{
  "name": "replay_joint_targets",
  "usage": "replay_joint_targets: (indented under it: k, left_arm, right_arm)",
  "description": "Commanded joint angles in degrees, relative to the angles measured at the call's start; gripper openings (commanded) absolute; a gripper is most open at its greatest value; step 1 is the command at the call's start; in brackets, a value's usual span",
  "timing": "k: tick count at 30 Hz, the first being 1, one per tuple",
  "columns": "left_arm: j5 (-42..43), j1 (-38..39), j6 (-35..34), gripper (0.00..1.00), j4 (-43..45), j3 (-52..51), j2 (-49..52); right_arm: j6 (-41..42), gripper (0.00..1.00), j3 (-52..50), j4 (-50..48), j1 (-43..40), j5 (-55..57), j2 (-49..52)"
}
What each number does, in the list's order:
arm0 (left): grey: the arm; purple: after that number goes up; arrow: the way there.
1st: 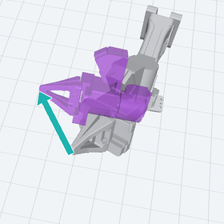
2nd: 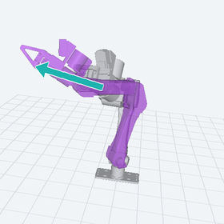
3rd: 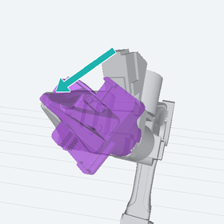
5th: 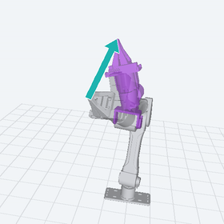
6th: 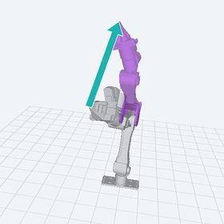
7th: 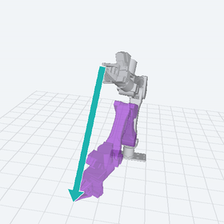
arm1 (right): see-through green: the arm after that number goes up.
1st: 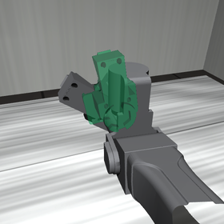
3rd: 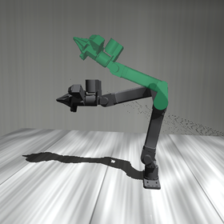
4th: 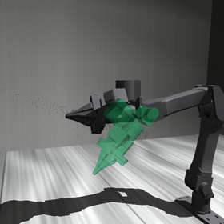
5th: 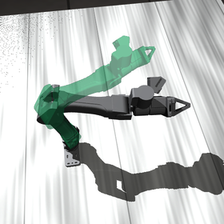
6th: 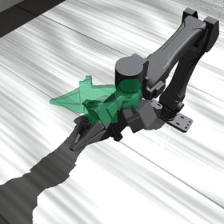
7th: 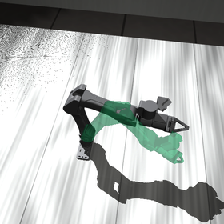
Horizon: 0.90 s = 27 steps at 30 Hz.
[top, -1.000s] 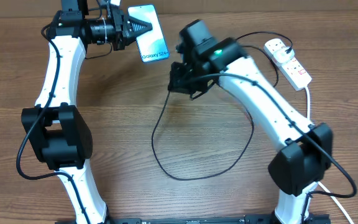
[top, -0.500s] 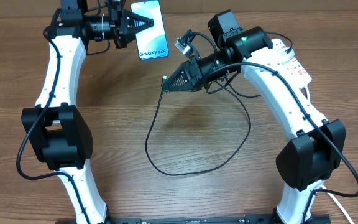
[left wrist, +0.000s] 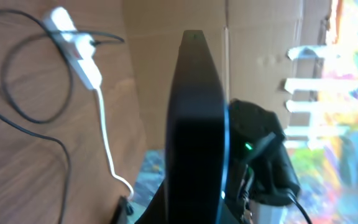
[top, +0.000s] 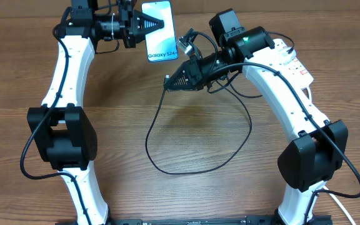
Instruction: Plug charger to phone and switch on socket
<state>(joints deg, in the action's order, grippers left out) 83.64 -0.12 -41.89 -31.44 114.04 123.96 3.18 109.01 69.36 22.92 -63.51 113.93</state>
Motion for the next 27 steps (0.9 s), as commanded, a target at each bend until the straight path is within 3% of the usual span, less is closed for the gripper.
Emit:
replay_joint_targets:
  k: [1,5,10,20,22,26,27]
  left_arm:
    - [-9.2,-3.6,-1.1,0.04,0.4,1.6,-2.4]
    - [-19.8,-8.7,-0.7,0.04,-1.0,1.6,-2.4]
    - [-27.3,-11.3,6.2,0.04,-10.0,1.6,-2.4]
    - [-31.8,-11.5,11.8,0.04,-17.2,1.6,-2.4]
    - [-31.8,-11.5,12.0,0.04,-17.4,1.6,-2.4]
    - [-31.8,-11.5,12.1,0.04,-17.5,1.6,-2.4]
    - [-31.8,-11.5,12.2,0.04,-17.6,1.6,-2.4]
  right_arm:
    - [1.8,0.04,1.2,-0.5,0.5,4.1,-0.8]
    - [13.4,0.04,1.0,-2.9,4.0,26.3,1.0]
    - [29.6,0.04,-2.3,-6.1,10.9,53.7,5.0]
    - [37.0,0.04,-2.6,-10.2,16.2,66.9,16.5]
    - [37.6,0.12,-2.6,-10.2,16.2,67.3,17.6]
    - [37.6,0.43,-2.6,-10.5,16.1,67.3,17.9]
    - [37.6,0.44,-2.6,-10.5,16.1,67.3,17.9]
